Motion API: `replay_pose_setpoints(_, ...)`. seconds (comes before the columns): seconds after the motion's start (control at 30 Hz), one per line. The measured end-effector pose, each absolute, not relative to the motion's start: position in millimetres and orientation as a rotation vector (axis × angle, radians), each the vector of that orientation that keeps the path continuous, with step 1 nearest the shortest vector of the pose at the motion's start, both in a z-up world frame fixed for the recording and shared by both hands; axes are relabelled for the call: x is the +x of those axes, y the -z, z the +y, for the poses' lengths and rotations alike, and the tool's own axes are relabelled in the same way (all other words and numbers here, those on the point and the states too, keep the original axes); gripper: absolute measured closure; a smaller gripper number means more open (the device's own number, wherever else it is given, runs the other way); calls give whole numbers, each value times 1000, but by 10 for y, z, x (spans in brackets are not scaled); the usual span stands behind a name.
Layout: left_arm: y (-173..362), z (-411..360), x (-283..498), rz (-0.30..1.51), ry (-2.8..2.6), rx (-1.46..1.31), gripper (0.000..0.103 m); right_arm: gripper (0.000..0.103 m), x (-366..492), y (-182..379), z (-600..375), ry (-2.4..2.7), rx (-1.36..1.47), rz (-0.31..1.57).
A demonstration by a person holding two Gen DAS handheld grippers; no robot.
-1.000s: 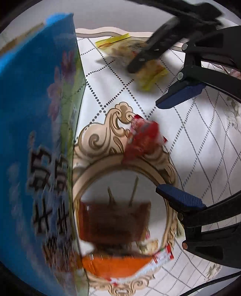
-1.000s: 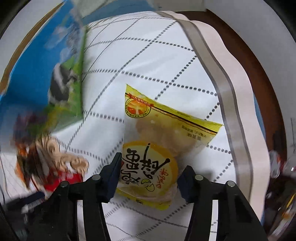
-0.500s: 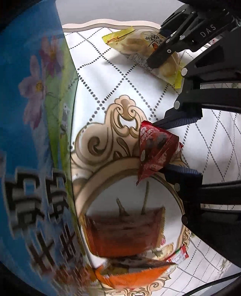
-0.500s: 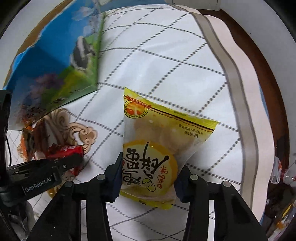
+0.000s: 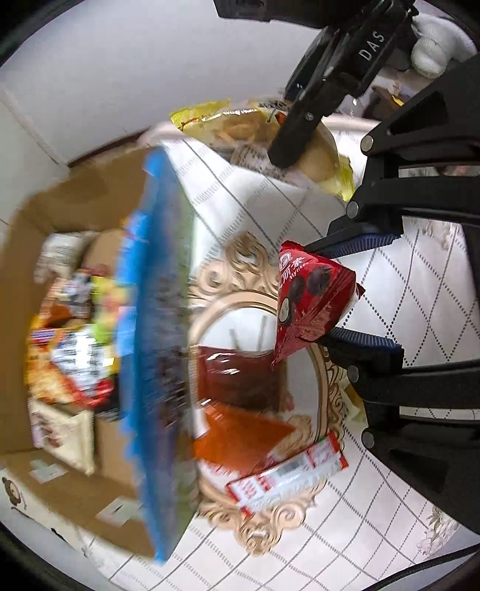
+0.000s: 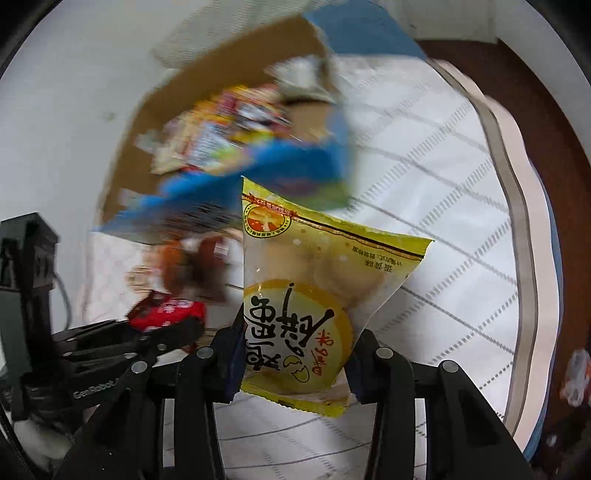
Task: Organize snacks
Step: 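Carry the chocolate pack and bread bag into the box and release both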
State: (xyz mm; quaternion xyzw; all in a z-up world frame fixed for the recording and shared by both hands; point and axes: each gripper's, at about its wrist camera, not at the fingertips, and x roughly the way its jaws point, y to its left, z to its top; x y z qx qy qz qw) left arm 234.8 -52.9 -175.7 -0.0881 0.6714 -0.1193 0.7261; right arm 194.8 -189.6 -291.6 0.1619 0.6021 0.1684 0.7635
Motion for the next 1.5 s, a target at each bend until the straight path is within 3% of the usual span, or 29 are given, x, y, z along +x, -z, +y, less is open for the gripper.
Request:
replay_pose_setpoints(0.2,1050,-141,2727,1355,253,-194,69,57,2377,2091,-1571,-501,316,1196)
replay_pose_setpoints(0.37,952,154,3220,1336,168,-154,69,57,2954,1878,-1132,-539,234,1159)
replay_pose_setpoints(0.63,1353,576,3891,1448,41,-69,69,57,3638,2299,-562,-563,157,1266)
replay_pose_setpoints(0.93,1791,661,4073,1529,-5,-18,66,57,3836,2890,-264,-591,148,1402)
replay_pose_setpoints(1.0,1828,681,4089,1529,-27,-5,64,54,3869,3019,-186,-616,143,1462)
replay_pose_setpoints(1.03,1850,700,4099,1530,-34,-7,60,42,3896,3095,-163,-615,137,1508)
replay_pose_setpoints(1.07,1875,725,4109,1536,-42,-17,57,21,3906,3157,-153,-605,125,1526)
replay_pose_setpoints(1.1,1888,743,4115,1539,-44,-26,57,13,3916,3191,-154,-594,102,1524)
replay_pose_setpoints(1.23,1907,763,4120,1533,-40,-37,54,12,3955,3242,-284,-568,145,1536)
replay_pose_setpoints(1.33,1905,754,4106,1523,-34,-40,44,12,3958,3197,-431,-518,140,1513)
replay_pose_setpoints(1.5,1846,694,4005,1494,-26,-67,43,12,3866,3080,-683,-413,130,1458)
